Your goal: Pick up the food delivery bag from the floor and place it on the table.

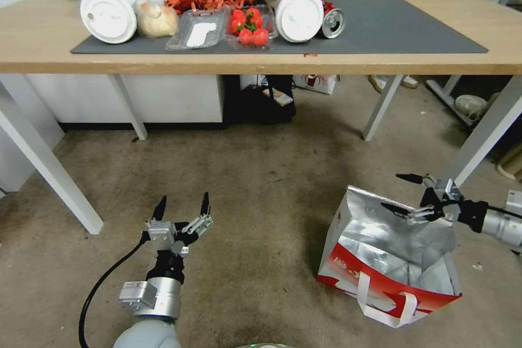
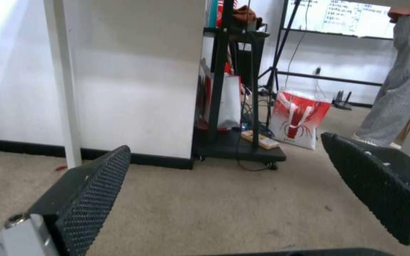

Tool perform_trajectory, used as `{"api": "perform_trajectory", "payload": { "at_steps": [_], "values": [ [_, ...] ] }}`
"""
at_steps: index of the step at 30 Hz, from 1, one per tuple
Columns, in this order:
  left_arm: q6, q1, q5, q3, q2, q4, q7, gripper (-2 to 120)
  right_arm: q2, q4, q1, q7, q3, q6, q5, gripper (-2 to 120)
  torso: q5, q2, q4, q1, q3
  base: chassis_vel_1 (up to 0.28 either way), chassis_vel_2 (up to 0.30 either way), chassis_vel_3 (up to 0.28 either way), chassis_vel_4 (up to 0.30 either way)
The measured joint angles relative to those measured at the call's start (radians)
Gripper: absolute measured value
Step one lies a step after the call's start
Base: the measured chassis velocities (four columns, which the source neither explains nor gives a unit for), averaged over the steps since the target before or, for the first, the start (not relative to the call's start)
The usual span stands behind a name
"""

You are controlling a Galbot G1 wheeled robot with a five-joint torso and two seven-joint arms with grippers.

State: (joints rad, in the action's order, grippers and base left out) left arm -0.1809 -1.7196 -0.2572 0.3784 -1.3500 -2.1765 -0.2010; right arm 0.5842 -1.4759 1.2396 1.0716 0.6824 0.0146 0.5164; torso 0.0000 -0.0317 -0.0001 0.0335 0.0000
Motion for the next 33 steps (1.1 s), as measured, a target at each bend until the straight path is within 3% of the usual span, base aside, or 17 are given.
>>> {"api": "perform_trajectory", "payload": {
  "at_steps": [3,8,14,24,33],
  "values": [
    [-0.001,0.002,0.005,-0.004,-0.005,0.005,-0.001,100,-0.019,0.086,-0.089,0.029,-0.076,0.001,-0.035,100,-0.0001,0.0,0.0002,0.0,0.0,0.0,0.0,0.0,0.0],
    [-0.005,0.005,0.006,-0.004,-0.004,0.012,-0.002,100,0.0,0.128,-0.135,0.029,-0.131,0.008,-0.084,100,-0.0001,-0.001,0.0001,0.0,0.0,0.0,0.0,0.0,0.0],
    [-0.008,0.011,0.003,-0.002,0.001,0.02,-0.006,100,0.049,0.178,-0.157,0.02,-0.153,0.046,-0.161,100,0.0003,-0.001,0.0001,0.0,0.0,0.0,0.0,0.0,0.0],
    [-0.008,0.022,0.003,-0.01,-0.002,0.033,-0.008,100,0.048,0.21,-0.18,0.004,-0.17,0.068,-0.207,100,0.0,-0.001,-0.0001,0.0,0.0,0.0,0.0,0.0,0.0],
    [-0.013,0.024,0.001,-0.006,-0.002,0.044,-0.013,100,0.065,0.293,-0.277,0.018,-0.269,0.07,-0.23,100,-0.0001,-0.002,0.0002,0.0,0.0,0.0,0.0,0.0,0.0]
  ]
}}
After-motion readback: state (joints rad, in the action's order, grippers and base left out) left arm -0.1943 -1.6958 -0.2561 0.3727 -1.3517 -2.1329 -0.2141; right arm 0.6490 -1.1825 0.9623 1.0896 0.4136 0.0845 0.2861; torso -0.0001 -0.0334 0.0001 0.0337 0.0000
